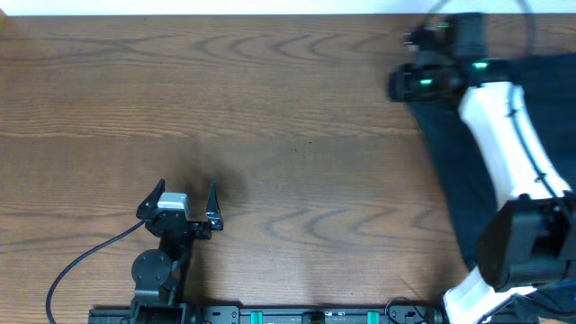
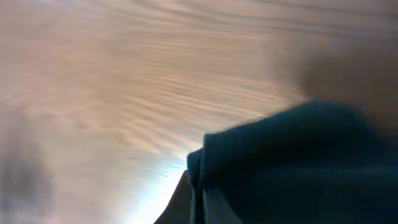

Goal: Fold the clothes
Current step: 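Drag the black T-shirt leftward onto the table center with the right gripper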

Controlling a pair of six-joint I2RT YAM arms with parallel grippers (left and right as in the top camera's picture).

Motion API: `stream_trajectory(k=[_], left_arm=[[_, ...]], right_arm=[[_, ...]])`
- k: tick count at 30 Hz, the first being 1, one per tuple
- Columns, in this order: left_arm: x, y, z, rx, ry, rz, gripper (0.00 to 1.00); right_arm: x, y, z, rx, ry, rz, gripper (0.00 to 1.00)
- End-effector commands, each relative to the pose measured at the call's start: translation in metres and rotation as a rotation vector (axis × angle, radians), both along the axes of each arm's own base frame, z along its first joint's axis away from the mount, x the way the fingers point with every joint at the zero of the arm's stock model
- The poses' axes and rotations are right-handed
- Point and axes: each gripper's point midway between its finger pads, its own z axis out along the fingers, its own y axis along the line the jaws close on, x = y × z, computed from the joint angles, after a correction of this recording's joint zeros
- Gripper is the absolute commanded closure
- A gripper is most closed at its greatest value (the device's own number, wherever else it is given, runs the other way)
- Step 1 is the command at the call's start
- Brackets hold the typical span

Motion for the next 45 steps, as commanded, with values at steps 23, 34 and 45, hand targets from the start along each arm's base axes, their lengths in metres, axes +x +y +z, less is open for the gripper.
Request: stream_trajectory(k=[23, 34, 45], left_arm=[[-0.001, -0.003, -0.014, 0.015, 0.042, -0.019, 0.02], [-0.001, -0.003, -0.014, 0.015, 0.043, -0.019, 0.02], [-0.001, -0.003, -0.014, 0.015, 0.042, -0.019, 0.02]], right_arm=[[-0.167, 0.343, -0.116, -0.017, -0.040, 0.640, 0.95], [-0.110, 0.296, -0.016, 0.128, -0.137, 0.534, 0.37], [-0.012, 0.093, -0.011, -0.096, -0.054, 0.049, 0.86]])
